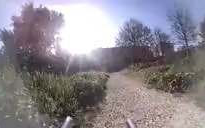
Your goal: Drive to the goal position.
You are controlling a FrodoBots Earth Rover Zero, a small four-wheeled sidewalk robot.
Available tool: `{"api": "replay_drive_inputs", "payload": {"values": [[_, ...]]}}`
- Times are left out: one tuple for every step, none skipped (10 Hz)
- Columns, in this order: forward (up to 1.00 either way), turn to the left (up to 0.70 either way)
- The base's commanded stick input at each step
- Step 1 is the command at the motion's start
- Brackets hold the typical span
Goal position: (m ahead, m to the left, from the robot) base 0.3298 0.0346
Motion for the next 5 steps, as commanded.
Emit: {"api": "replay_drive_inputs", "payload": {"values": [[0.50,-0.13],[0.50,-0.04],[0.50,0.00],[0.50,0.00],[0.50,0.00]]}}
